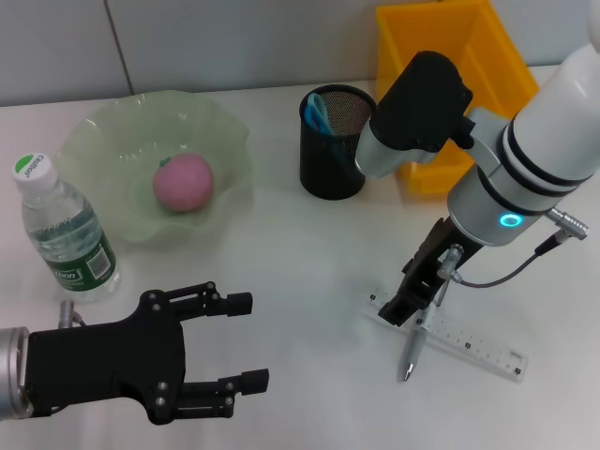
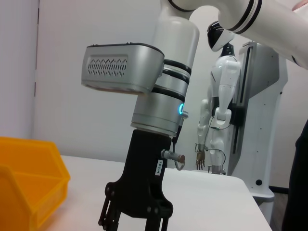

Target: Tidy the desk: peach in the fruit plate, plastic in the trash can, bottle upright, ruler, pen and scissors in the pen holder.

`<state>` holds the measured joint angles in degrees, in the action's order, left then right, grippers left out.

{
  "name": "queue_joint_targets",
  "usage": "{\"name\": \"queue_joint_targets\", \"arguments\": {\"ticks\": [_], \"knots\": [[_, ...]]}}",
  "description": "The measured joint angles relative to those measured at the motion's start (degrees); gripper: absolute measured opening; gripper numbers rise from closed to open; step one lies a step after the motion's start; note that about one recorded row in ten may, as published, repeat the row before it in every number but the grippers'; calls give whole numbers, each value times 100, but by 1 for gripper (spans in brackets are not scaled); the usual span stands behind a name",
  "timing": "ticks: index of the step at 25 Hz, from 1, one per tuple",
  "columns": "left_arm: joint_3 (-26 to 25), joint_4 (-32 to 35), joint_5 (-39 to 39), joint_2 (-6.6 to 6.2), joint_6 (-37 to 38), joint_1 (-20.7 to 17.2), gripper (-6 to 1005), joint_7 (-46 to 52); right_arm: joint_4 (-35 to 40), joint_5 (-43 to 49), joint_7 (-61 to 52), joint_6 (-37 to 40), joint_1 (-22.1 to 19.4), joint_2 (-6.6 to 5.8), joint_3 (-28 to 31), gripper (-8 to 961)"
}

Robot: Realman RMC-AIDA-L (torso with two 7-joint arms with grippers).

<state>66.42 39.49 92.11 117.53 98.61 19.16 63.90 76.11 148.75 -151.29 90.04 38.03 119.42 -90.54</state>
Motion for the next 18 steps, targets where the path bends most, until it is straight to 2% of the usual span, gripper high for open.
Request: {"name": "queue_joint_targets", "arguments": {"ticks": [18], "knots": [[-6,-4,0,39,8,15,786,-56,-228,14,-51,-233,69,3,-96,688]]}}
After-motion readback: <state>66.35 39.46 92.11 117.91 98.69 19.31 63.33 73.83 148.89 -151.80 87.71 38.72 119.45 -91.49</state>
